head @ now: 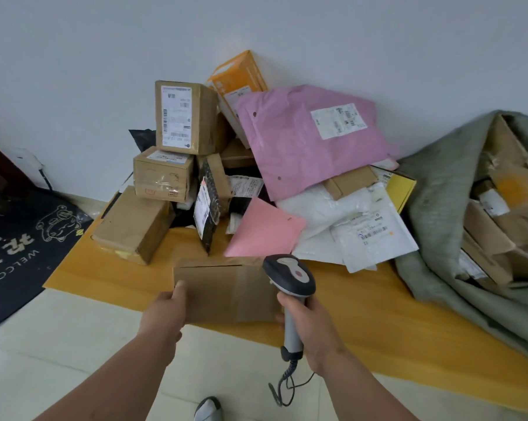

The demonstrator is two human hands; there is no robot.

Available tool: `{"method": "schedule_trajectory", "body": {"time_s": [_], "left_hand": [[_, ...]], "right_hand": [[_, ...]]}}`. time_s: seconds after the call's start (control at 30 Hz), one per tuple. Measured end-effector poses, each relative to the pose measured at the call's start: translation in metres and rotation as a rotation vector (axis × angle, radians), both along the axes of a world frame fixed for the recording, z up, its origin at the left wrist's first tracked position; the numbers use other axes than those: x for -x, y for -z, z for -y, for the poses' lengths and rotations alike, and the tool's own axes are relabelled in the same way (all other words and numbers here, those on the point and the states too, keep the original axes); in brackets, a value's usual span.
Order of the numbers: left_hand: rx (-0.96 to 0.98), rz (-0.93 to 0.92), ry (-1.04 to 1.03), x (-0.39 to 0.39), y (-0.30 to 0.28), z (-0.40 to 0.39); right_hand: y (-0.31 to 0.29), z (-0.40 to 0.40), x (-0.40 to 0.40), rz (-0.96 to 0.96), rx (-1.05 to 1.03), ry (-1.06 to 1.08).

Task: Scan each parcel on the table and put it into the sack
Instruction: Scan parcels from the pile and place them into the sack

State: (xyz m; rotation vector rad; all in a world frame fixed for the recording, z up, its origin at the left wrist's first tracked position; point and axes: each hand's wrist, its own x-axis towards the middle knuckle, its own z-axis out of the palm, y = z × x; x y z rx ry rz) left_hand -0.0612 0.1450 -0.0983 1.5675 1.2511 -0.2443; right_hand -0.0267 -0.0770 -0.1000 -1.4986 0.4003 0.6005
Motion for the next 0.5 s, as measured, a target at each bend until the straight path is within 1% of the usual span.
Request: {"method": "schedule_trajectory", "body": {"time_s": [0.13,0.2,0.3,0.4,0.5], "left_hand": [[0.210,0.087,-0.192,0.007,-0.023,0.035],[0.294,0.106,-0.238,0.010,-0.033,0.050],[0.376,0.117,-0.235,0.012,-0.046,0.075],[0.375,0.159,-0.189,0.014,-0.060,0.101],[0.409,0.212,-0.120,0.015,-0.075,0.125]], "right_hand": [[-0.012,0.040,0.012,0.024,-0.048,0.088],[-0.022,0.061,0.017,0.044,-0.067,0.126],[-0.034,0.093,0.022,0.092,-0.105,0.193],[-0.049,0.122,0.025,0.137,-0.159,0.266],[-0.064,0.145,0.028,0.181,-0.168,0.323]]}}
